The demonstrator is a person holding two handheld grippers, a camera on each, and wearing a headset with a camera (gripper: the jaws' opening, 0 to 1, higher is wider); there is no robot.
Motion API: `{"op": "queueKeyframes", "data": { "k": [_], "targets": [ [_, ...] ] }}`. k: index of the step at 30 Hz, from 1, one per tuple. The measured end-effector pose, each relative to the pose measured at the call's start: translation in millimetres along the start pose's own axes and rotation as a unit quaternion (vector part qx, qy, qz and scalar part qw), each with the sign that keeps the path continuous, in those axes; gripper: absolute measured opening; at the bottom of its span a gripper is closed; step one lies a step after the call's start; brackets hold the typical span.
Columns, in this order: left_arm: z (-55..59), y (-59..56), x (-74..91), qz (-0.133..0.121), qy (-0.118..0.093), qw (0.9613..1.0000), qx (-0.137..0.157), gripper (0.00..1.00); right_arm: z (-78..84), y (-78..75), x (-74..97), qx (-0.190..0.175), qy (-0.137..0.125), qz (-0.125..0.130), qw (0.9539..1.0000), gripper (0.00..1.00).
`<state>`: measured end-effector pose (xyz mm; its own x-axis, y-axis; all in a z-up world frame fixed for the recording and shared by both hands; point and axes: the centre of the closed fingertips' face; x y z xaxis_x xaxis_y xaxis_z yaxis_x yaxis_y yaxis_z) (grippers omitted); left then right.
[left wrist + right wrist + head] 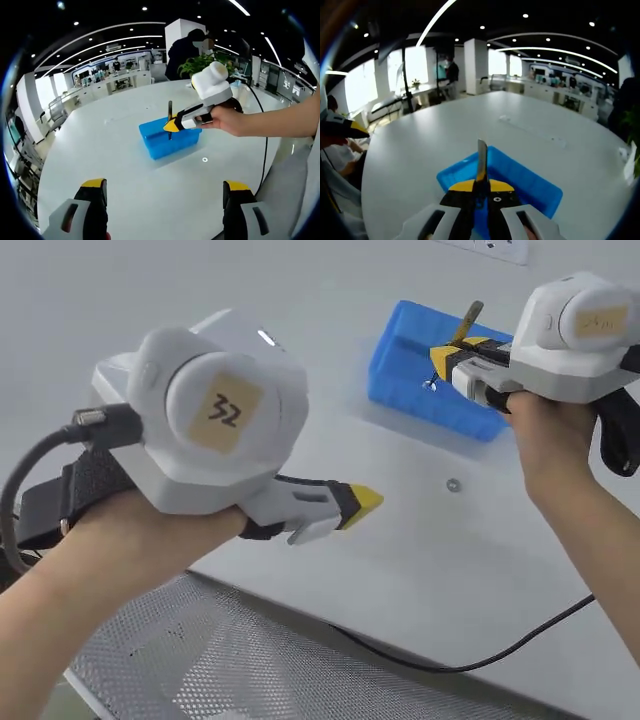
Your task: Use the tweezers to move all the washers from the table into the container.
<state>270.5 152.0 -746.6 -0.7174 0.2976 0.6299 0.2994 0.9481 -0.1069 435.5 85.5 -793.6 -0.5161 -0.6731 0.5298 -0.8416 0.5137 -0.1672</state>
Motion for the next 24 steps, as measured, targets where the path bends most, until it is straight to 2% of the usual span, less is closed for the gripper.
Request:
{"op": "queueKeyframes", "data": {
  "k": [21, 24],
  "targets": [
    [4.9, -2.7, -1.7, 0.004, 0.013, 0.9998, -0.011, 0.99, 19.6, 5.6, -1.3, -0.005, 0.02, -0.008, 0.9997, 0.05],
    [4.0, -3.6, -1.0, 0.005, 0.013, 0.9998, -0.012, 0.99, 16.2, 6.8, 1.4, -0.011, 0.014, -0.01, 0.9998, 0.05]
  ]
}}
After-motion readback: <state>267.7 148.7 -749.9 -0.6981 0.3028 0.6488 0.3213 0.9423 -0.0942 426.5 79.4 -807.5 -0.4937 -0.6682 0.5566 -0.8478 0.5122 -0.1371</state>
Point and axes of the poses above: the centre of the closed fingertips' face, and the gripper's own axes: x roughly backward along the fingers, y roughly to its left, z roughly out of its underside, and after that the axes turned 13 degrees about x, right-handed
